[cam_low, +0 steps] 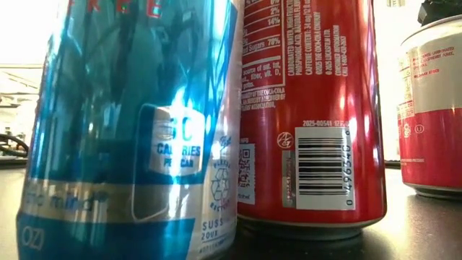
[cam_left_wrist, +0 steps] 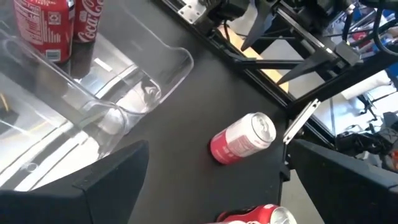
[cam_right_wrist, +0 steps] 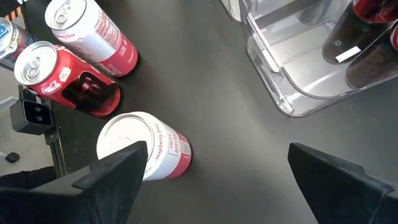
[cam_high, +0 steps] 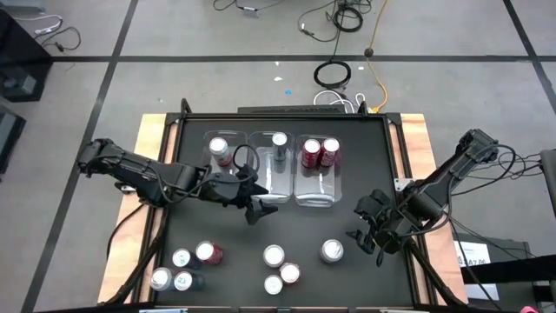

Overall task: Sort soda cans
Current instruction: Put the pink soda can into the left transparent bin

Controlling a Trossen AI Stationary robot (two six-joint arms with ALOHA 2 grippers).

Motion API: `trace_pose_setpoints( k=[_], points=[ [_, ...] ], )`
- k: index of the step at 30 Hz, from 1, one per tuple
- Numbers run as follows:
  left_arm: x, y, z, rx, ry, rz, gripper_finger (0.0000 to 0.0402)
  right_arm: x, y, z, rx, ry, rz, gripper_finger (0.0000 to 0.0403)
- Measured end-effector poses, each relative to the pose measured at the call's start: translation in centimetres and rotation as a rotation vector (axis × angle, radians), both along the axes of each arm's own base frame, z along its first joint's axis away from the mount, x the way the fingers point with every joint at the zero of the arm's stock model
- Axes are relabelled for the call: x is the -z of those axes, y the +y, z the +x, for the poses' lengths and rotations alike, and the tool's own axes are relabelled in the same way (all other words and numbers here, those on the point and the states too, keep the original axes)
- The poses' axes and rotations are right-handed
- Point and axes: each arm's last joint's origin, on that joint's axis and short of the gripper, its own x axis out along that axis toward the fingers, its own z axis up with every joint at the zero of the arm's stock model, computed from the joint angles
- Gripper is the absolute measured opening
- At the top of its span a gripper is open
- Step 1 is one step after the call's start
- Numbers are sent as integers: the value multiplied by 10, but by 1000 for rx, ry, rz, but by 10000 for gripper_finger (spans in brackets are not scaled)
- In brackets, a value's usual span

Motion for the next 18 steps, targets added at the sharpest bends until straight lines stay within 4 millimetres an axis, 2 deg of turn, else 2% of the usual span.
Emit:
trace_pose_setpoints(
  k=[11,18],
  points=[
    [4,-18,-8,0,34,67,400,0,0,0,-3,-1,-1,382],
    [-2,-21,-15,144,137,289,400,0,0,0,-3,0,-3,382]
  ],
)
